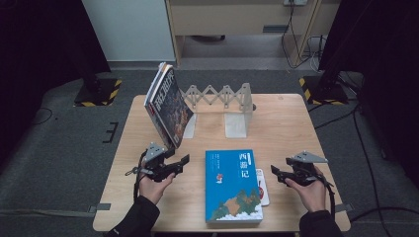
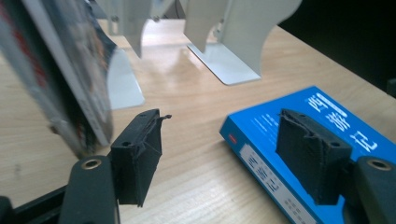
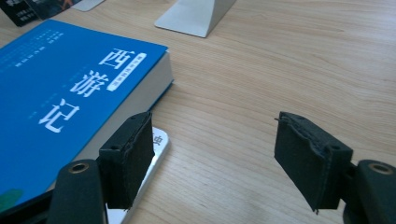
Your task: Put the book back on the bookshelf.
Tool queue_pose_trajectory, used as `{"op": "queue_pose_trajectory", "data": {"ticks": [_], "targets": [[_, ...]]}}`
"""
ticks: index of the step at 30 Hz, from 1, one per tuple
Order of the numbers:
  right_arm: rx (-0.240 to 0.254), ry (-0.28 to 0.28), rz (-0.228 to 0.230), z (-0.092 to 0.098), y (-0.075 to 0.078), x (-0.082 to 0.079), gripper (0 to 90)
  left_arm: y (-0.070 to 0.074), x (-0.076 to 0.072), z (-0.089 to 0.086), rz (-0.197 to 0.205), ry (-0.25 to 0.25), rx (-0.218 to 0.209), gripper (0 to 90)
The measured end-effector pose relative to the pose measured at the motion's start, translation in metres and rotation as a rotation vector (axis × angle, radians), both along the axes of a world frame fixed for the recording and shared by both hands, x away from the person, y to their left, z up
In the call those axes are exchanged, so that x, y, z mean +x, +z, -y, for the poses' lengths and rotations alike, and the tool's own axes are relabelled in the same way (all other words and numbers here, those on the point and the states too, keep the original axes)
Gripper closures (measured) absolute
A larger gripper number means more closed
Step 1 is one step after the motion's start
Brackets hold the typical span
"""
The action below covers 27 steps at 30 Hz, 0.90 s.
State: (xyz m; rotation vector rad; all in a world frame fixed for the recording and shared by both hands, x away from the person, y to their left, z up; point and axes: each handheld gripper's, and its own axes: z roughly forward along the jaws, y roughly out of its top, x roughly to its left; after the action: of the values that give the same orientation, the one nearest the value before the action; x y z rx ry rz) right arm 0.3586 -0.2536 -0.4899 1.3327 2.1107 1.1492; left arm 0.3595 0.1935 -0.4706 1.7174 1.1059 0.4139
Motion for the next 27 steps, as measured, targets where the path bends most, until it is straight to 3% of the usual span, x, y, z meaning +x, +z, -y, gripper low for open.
{"op": "queue_pose_trajectory", "data": {"ticks": [3,12,15,23,27], "targets": [[0.022,0.010,-0.003,-0.005,0.001,-0.001,28.2,-0.005,-0.001,0.007,-0.015,-0.032,0.017,29.9],[0.061,0.048,-0.012,-0.019,0.002,-0.003,27.4,-0.024,-0.003,0.030,-0.120,-0.109,-0.016,29.0],[0.067,0.060,-0.019,-0.024,0.001,-0.004,27.0,-0.029,-0.005,0.037,-0.130,-0.124,0.010,28.8],[0.075,0.093,-0.045,-0.040,-0.004,-0.007,27.0,-0.041,-0.004,0.050,-0.179,-0.179,0.025,27.4],[0.083,0.114,-0.070,-0.047,-0.008,-0.009,27.1,-0.046,-0.003,0.054,-0.200,-0.202,0.007,26.4]]}}
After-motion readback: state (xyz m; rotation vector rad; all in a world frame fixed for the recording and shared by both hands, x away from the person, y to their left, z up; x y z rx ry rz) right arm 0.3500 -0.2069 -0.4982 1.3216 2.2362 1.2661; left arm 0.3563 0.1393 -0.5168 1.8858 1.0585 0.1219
